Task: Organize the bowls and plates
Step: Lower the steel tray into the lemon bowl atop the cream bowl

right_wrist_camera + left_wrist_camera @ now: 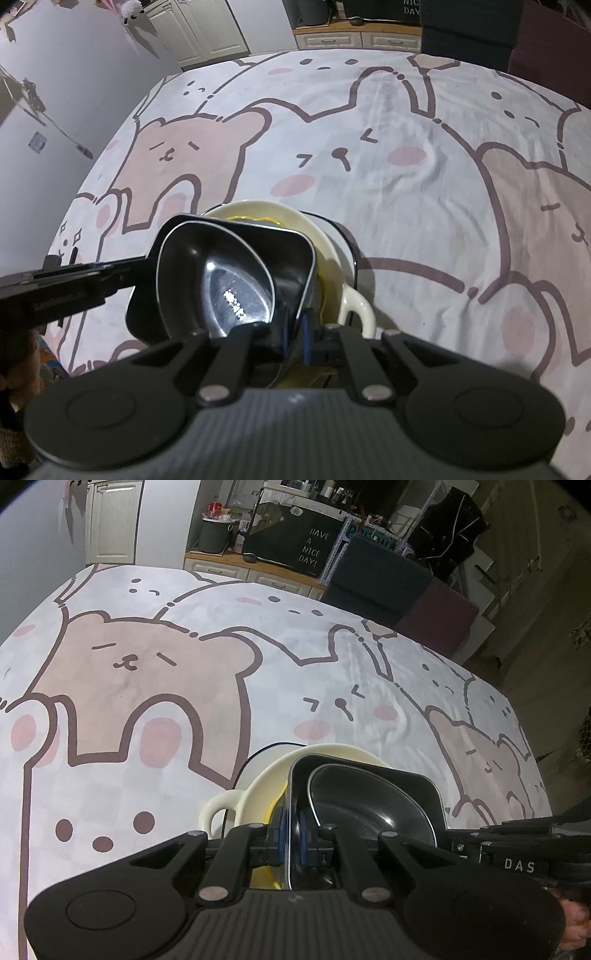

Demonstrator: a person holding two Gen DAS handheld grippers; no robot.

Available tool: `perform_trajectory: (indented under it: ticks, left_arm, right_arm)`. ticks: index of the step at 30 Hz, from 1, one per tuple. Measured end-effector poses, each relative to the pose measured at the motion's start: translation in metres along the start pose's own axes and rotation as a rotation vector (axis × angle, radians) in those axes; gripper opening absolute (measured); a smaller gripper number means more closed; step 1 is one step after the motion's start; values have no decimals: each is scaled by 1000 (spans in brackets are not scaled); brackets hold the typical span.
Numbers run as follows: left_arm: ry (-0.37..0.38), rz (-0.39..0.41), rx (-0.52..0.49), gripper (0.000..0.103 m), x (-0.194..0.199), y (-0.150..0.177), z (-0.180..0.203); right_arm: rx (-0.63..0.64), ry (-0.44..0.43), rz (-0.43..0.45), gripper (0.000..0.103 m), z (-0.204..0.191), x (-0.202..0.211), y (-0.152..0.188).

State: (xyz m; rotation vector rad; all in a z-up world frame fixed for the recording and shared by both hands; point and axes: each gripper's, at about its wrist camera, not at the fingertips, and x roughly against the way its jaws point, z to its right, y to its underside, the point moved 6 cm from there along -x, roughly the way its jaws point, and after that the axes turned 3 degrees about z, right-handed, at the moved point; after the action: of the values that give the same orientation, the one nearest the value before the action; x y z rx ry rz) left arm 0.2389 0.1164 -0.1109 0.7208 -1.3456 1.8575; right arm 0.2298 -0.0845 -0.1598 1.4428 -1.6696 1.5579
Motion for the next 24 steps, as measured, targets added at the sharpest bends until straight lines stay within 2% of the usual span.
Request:
perform_trajectory:
  ticks: [24]
  left_arm:
    - [-5, -18, -28, 7, 4, 1, 2]
  right_arm:
    - [26, -8, -6, 13, 1, 1, 1]
